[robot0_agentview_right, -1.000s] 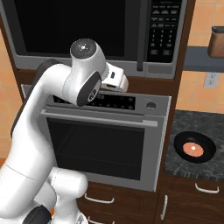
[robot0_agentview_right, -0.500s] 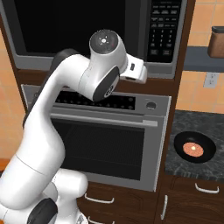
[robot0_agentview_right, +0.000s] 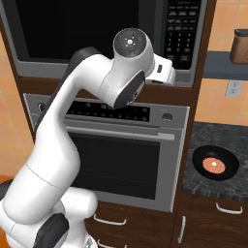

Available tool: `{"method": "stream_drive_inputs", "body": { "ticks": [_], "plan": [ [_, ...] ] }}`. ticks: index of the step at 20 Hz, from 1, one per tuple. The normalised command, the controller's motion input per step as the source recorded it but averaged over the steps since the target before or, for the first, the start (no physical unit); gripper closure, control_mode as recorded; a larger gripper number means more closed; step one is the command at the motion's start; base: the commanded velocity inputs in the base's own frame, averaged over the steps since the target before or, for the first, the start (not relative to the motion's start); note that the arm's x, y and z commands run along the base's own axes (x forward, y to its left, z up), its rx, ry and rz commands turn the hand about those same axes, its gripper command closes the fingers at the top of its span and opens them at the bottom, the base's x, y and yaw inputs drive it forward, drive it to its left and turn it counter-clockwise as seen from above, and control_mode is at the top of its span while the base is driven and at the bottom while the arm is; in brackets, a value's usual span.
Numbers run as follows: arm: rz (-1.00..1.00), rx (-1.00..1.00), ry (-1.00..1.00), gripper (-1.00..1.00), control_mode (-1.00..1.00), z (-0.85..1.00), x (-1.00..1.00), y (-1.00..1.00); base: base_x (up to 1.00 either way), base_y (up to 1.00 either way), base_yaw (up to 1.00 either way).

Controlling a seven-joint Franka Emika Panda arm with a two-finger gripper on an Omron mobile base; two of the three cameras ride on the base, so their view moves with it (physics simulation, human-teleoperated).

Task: Open the microwave, place the bowl with waffle inside the microwave, then close the microwave door and turn it on.

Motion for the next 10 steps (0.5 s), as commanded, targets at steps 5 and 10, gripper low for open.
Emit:
{"method": "stream_drive_inputs", "body": {
  "ticks": [5,10],
  "plan": [
    [-0.02,0.00,0.00,-1.00,-1.00,0.09,0.25,-0.19,0.00,0.00,0.00],
    [0.00,0.00,-0.01,-1.00,-1.00,0.07,0.34,-0.10,0.00,0.00,0.00]
  ]
}}
